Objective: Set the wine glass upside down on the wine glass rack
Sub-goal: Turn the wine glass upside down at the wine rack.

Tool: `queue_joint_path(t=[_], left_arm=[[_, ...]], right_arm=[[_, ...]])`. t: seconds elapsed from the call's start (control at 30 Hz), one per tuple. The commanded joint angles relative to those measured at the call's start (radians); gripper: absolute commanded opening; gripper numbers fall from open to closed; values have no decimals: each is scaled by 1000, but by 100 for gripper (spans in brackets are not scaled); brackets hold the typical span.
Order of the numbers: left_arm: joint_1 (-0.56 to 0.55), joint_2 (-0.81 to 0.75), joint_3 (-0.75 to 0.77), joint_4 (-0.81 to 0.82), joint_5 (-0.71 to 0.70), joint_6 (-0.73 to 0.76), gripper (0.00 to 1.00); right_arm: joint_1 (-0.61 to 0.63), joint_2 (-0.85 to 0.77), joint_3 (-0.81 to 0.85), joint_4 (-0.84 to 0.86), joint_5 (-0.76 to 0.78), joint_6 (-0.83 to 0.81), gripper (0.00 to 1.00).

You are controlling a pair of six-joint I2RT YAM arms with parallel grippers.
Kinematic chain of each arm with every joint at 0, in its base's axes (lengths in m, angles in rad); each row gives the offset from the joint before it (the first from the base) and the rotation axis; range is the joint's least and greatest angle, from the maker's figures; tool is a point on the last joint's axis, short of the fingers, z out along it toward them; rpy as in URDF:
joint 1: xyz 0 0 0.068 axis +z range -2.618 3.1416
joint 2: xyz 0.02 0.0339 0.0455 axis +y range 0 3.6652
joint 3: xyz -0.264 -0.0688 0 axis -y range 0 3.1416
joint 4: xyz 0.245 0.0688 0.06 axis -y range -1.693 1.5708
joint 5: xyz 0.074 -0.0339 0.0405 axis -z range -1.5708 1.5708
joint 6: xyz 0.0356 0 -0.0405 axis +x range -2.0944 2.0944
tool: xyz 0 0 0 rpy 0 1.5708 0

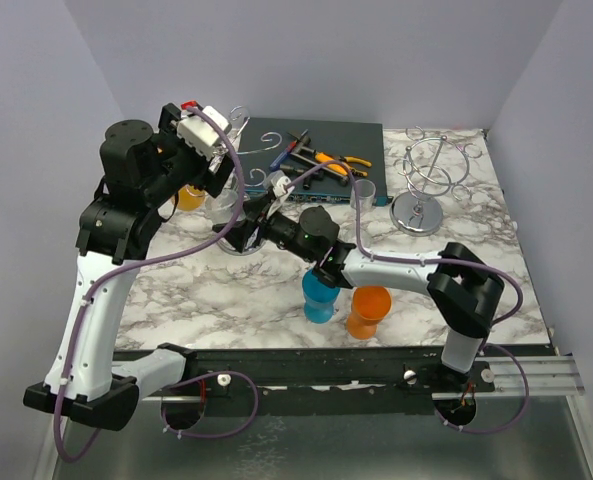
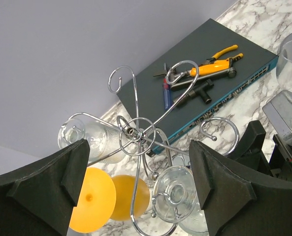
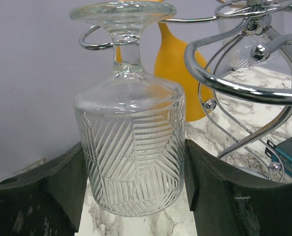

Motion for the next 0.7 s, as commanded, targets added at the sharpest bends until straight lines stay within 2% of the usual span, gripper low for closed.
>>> queue_joint_path(t=[0.0, 0.37, 0.67], left_arm=[[1, 21, 35, 38, -39, -57, 88], [1, 59, 6, 109, -130, -75, 89], [1, 84, -30, 115, -152, -128, 90]], right_arm=[[-13, 21, 51, 105, -20, 11, 0], [-29, 56, 81, 114, -28, 16, 0], [-30, 94, 119, 126, -55, 19, 0]])
